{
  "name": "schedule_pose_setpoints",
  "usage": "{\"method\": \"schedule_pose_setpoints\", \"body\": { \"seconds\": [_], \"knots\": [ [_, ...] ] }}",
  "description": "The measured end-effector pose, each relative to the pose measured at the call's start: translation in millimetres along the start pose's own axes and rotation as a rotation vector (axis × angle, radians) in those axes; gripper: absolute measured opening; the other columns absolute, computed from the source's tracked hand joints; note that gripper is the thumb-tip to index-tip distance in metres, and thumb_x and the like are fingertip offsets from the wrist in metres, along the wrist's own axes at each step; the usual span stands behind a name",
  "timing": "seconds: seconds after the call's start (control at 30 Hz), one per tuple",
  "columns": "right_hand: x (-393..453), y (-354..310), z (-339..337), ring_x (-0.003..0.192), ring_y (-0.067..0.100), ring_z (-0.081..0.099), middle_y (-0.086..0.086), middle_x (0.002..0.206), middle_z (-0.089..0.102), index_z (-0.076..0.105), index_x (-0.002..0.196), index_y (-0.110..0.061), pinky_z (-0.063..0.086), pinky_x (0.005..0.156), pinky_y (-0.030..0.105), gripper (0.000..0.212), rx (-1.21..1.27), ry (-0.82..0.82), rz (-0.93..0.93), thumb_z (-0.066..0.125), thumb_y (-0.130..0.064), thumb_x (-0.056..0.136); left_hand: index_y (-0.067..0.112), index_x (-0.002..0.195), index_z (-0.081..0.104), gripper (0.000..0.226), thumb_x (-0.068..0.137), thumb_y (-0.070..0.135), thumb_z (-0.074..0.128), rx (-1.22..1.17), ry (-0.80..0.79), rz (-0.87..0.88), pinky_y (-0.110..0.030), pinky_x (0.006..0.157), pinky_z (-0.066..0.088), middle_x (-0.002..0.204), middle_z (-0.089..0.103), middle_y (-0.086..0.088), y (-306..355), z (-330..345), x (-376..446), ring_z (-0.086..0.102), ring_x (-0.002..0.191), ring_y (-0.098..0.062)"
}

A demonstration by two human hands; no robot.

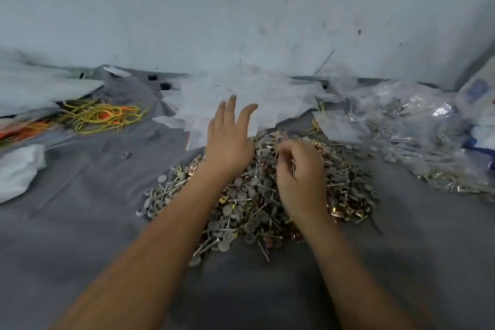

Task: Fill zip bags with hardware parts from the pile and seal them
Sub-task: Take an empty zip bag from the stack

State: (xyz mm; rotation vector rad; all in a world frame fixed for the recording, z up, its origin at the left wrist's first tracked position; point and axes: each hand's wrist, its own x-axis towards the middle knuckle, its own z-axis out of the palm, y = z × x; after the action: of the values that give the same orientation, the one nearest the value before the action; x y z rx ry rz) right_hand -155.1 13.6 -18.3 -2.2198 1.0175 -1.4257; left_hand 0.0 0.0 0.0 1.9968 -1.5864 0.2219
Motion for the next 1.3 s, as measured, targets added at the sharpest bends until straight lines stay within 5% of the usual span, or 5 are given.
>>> {"method": "schedule_pose_setpoints", "body": {
  "seconds": [0.17, 0.47, 0.63, 0.87, 1.3],
  "knots": [
    [-19.1, 20.4, -1.4, 0.086, 0.012, 0.049, -0.006, 0.088, 0.056, 0.063, 0.089, -0.016, 0.04, 0.074, 0.026, 0.012, -0.113, -0.001, -0.082, 0.053, -0.012, 0.084, 0.026, 0.146, 0.033, 0.058, 0.09, 0.02, 0.048, 0.059, -0.28, -0.203, -0.051, 0.105, 0.039, 0.127, 0.061, -0.01, -17.2, 20.6, 13.8, 0.054, 0.12, -0.033],
    [-16.4, 15.1, -1.9, 0.089, 0.017, 0.054, -0.001, 0.091, 0.063, 0.067, 0.092, -0.013, 0.039, 0.08, 0.03, 0.017, -0.242, -0.099, -0.192, 0.053, -0.02, 0.087, 0.037, 0.118, 0.061, 0.03, 0.104, 0.041, 0.034, -0.402, 0.285, -0.224, -0.022, 0.056, 0.038, 0.081, 0.063, 0.016, -29.1, -25.0, -25.0, 0.053, 0.055, 0.008],
    [-35.0, -14.9, 11.8, 0.115, 0.022, 0.054, 0.003, 0.118, 0.062, 0.065, 0.113, -0.016, 0.035, 0.105, 0.038, 0.032, -0.229, -0.433, -0.572, 0.053, -0.034, 0.089, 0.053, 0.142, 0.03, 0.049, 0.098, 0.067, 0.016, -0.657, 0.011, -0.382, -0.029, 0.099, 0.028, 0.146, 0.036, 0.016, -76.3, -62.0, -68.8, 0.034, 0.128, -0.002],
    [-31.7, -5.3, 24.1, 0.145, 0.015, 0.022, -0.006, 0.152, 0.038, 0.039, 0.145, -0.038, 0.013, 0.119, 0.037, 0.048, -0.44, -0.831, -0.757, 0.033, -0.054, 0.1, 0.055, 0.13, 0.028, 0.029, 0.107, 0.039, 0.018, -0.502, -0.441, 0.008, -0.006, 0.112, 0.003, 0.147, 0.022, 0.029, -51.9, -41.7, -87.5, 0.011, 0.134, 0.021],
    [61.8, 51.3, 20.5, 0.142, 0.012, 0.028, -0.01, 0.146, 0.045, 0.05, 0.133, -0.033, 0.011, 0.119, 0.037, 0.04, -0.662, -0.739, -0.677, 0.044, -0.049, 0.097, 0.041, 0.149, 0.03, 0.054, 0.103, 0.05, 0.005, -0.109, -0.493, -0.115, -0.057, 0.115, -0.016, 0.162, 0.022, 0.003, -24.4, 21.7, 10.6, 0.008, 0.15, -0.014]
  ]
}}
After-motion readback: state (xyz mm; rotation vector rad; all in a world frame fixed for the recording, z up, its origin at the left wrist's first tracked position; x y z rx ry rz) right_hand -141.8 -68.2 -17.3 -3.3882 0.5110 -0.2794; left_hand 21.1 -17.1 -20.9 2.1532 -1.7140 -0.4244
